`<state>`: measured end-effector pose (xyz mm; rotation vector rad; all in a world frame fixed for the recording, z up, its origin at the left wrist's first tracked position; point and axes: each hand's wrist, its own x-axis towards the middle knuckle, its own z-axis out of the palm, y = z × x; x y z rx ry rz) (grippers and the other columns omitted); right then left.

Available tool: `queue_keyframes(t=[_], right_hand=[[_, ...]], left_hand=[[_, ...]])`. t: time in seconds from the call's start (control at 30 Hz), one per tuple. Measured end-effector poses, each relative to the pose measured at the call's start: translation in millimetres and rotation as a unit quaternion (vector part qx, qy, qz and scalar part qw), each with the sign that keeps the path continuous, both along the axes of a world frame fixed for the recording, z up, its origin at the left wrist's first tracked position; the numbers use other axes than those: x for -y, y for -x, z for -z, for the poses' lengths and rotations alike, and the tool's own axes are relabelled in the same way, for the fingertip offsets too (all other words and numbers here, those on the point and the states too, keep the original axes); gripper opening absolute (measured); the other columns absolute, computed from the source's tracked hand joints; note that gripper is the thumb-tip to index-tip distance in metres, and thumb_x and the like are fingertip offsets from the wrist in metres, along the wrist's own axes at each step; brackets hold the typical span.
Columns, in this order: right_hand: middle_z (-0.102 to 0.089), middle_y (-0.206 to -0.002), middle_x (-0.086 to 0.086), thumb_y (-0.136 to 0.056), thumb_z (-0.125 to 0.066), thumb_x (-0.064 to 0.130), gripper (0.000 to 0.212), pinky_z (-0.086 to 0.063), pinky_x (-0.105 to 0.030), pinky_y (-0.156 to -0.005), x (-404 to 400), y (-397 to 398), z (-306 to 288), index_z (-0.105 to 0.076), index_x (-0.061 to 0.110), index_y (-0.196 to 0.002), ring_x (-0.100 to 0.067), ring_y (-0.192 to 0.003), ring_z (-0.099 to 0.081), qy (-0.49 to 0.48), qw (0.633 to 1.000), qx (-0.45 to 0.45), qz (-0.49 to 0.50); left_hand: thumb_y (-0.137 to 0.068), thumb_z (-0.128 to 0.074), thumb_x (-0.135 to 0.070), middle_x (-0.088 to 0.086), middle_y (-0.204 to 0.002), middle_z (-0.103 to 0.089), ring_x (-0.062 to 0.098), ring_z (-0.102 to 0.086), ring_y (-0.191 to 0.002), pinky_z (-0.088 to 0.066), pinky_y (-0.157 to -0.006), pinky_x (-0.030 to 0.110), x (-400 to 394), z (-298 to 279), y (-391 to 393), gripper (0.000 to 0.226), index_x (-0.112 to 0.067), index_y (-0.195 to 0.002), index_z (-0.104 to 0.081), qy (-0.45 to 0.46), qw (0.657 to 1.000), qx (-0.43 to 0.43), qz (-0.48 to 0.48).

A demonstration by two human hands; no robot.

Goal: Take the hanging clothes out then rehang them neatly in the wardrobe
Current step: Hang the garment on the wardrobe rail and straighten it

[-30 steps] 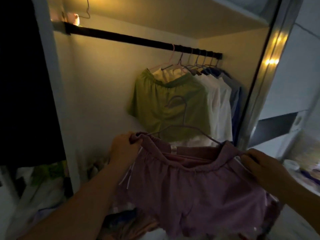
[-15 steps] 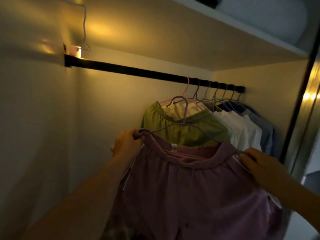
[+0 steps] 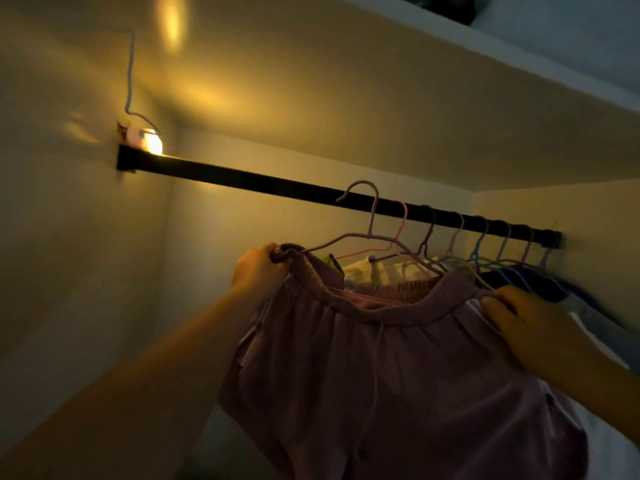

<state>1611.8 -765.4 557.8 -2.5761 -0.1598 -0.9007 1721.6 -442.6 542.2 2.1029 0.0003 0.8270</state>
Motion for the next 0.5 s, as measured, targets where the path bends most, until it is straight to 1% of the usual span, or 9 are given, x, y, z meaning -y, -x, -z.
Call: queue_keyframes(t=[0.1,0.13,0.2,0.27,0.33,0.4,0.43,0.5], right_hand=[[-0.048,-0.068,0.009,-0.095,-0.044,0.025,0.015,-0.03,-0.019,-0.053,-3,-19,-13,-0.051,0.021,-0.083,-0.005,-0.061,-0.044,0.018,1.0,0.013,-0.003],[-0.047,-0.067,0.008,-0.095,-0.045,0.024,0.015,-0.03,-0.022,-0.053,-5,-22,-16,-0.051,0.021,-0.082,-0.005,-0.06,-0.042,0.023,1.0,0.019,-0.002],[-0.047,-0.068,0.002,-0.095,-0.045,0.024,0.015,-0.028,-0.031,-0.056,-11,-27,-21,-0.052,0.017,-0.082,-0.01,-0.059,-0.04,0.028,0.999,0.024,0.009],[-0.047,-0.07,-0.002,-0.094,-0.045,0.024,0.017,-0.028,-0.032,-0.061,-14,-30,-22,-0.054,0.013,-0.084,-0.014,-0.06,-0.04,0.027,0.999,0.031,0.018],[-0.047,-0.068,0.001,-0.094,-0.046,0.024,0.019,-0.028,-0.032,-0.059,-16,-34,-22,-0.055,0.012,-0.083,-0.011,-0.06,-0.041,0.021,0.999,0.038,0.021],[-0.048,-0.067,0.004,-0.094,-0.046,0.024,0.021,-0.029,-0.03,-0.055,-17,-38,-21,-0.052,0.017,-0.076,-0.008,-0.06,-0.042,0.02,0.999,0.039,0.027],[-0.048,-0.067,0.005,-0.094,-0.045,0.025,0.022,-0.03,-0.025,-0.054,-18,-40,-21,-0.049,0.02,-0.073,-0.007,-0.06,-0.043,0.02,0.999,0.038,0.03],[-0.047,-0.067,0.008,-0.095,-0.044,0.026,0.019,-0.028,-0.017,-0.053,-20,-41,-20,-0.049,0.021,-0.077,-0.004,-0.061,-0.042,0.018,0.999,0.031,0.037]], left_hand=[[-0.089,-0.055,-0.027,0.017,-0.106,-0.065,0.034,-0.06,-0.099,-0.047,-0.077,0.038,-1,-4,-15,0.024,-0.012,-0.106,-0.063,0.008,1.0,0.0,-0.007],[-0.09,-0.055,-0.027,0.016,-0.106,-0.065,0.033,-0.06,-0.098,-0.045,-0.074,0.037,-1,-5,-20,0.024,-0.013,-0.107,-0.062,0.008,1.0,-0.002,-0.008],[-0.09,-0.054,-0.027,0.015,-0.105,-0.065,0.032,-0.059,-0.097,-0.041,-0.07,0.033,-2,-8,-29,0.023,-0.013,-0.107,-0.062,0.002,1.0,-0.002,-0.01],[-0.091,-0.053,-0.028,0.014,-0.106,-0.065,0.032,-0.059,-0.098,-0.042,-0.071,0.034,-2,-14,-39,0.024,-0.013,-0.108,-0.061,-0.004,1.0,0.003,-0.005],[-0.09,-0.053,-0.028,0.015,-0.106,-0.066,0.034,-0.06,-0.099,-0.046,-0.076,0.037,-2,-20,-50,0.024,-0.012,-0.107,-0.061,-0.01,1.0,0.008,0.006],[-0.09,-0.054,-0.027,0.016,-0.105,-0.065,0.035,-0.06,-0.099,-0.047,-0.077,0.038,-4,-24,-60,0.023,-0.011,-0.105,-0.062,-0.016,1.0,0.008,0.014],[-0.09,-0.054,-0.027,0.016,-0.104,-0.065,0.035,-0.06,-0.098,-0.047,-0.076,0.038,-4,-26,-65,0.023,-0.011,-0.104,-0.062,-0.017,1.0,0.011,0.019],[-0.089,-0.055,-0.026,0.017,-0.101,-0.066,0.035,-0.06,-0.095,-0.048,-0.076,0.039,-5,-26,-73,0.021,-0.011,-0.101,-0.063,-0.018,0.999,0.016,0.031]])
